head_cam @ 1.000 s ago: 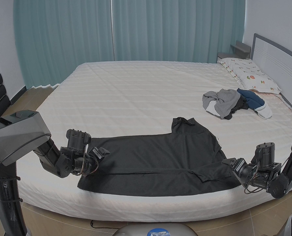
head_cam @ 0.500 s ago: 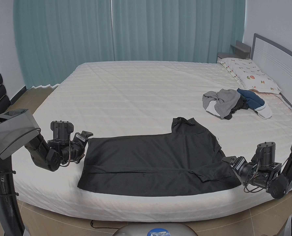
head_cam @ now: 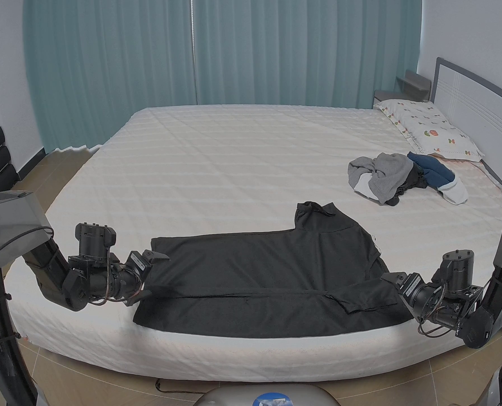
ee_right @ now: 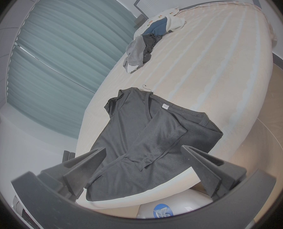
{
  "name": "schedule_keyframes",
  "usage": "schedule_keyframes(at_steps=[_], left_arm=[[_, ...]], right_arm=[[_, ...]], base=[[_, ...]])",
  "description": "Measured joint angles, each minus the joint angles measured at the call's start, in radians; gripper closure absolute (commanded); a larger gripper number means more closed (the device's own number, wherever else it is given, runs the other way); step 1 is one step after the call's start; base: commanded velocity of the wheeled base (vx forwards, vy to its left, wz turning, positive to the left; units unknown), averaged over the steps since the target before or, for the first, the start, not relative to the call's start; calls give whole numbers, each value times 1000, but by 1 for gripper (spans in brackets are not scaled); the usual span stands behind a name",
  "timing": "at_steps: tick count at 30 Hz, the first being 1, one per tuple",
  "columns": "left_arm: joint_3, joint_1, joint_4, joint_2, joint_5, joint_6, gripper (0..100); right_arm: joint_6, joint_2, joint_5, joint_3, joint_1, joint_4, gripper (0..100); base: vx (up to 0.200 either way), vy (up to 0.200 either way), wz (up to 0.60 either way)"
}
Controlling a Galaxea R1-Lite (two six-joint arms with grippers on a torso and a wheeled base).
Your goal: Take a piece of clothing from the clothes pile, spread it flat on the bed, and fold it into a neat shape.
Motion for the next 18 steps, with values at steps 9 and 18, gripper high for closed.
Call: schedule_keyframes(at_steps=[9, 18], left_arm=[[-20, -130, 77, 5, 84, 72, 0], [-69, -162, 97, 56, 152, 127, 0]], right_arm=[[2, 7, 2, 8, -2, -2, 0], [5, 13, 2, 20, -7, -2, 0]], base=[[0, 0, 0], [0, 0, 0]])
